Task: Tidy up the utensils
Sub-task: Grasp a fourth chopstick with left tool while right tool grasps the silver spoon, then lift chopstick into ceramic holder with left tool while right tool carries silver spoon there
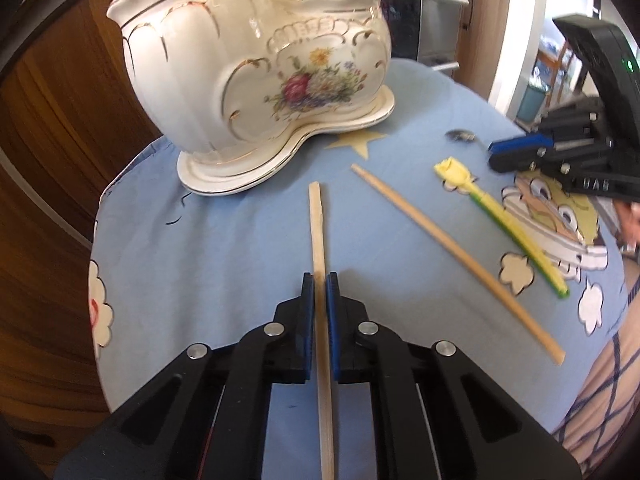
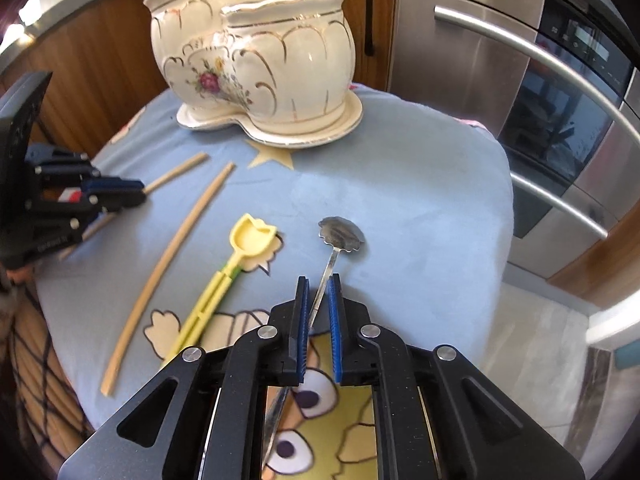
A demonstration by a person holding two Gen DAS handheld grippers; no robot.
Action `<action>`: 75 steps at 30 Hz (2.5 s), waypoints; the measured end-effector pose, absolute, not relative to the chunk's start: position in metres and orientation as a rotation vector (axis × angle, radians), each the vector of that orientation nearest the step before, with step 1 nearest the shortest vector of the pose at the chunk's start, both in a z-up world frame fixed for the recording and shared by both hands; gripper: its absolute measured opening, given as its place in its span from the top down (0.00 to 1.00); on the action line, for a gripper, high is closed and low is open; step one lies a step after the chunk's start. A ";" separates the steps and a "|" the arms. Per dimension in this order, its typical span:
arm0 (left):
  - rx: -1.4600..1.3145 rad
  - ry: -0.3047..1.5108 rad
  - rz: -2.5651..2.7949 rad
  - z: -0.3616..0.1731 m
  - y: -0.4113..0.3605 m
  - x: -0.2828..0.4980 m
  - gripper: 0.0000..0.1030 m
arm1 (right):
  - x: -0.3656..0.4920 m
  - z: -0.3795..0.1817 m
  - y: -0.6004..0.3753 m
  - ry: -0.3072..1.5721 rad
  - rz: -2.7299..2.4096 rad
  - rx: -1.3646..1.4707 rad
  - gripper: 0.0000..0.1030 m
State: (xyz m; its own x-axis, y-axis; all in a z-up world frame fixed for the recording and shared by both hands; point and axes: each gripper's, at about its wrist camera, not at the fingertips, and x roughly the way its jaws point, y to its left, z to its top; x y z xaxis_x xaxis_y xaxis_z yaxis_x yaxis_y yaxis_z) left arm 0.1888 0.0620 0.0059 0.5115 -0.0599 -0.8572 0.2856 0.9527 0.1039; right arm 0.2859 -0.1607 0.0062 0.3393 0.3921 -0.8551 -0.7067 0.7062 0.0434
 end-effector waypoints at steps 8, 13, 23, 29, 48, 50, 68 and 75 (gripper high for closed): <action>0.358 1.170 -0.267 0.010 0.061 0.211 0.91 | 0.301 0.007 -0.154 1.095 0.725 -0.422 0.89; 0.399 1.266 -0.296 0.011 0.057 0.229 0.87 | 0.307 0.007 -0.144 1.123 0.714 -0.449 0.87; 0.341 1.255 -0.324 0.016 0.062 0.232 0.92 | 0.309 0.007 -0.141 1.077 0.715 -0.401 0.93; 0.302 1.175 -0.300 0.017 0.070 0.217 0.95 | 0.302 0.010 -0.152 1.038 0.720 -0.331 0.96; -0.031 0.620 -0.280 0.102 0.113 0.147 0.95 | 0.276 0.066 -0.188 0.758 0.745 -0.089 0.97; -0.030 0.568 -0.262 0.111 0.105 0.148 0.95 | 0.273 0.072 -0.187 0.727 0.744 -0.093 0.97; -0.123 0.323 -0.181 0.156 0.113 0.176 0.95 | 0.272 0.160 -0.150 0.406 0.782 -0.042 0.97; -0.157 0.229 -0.170 0.179 0.122 0.192 0.95 | 0.297 0.177 -0.135 0.340 0.807 0.018 0.97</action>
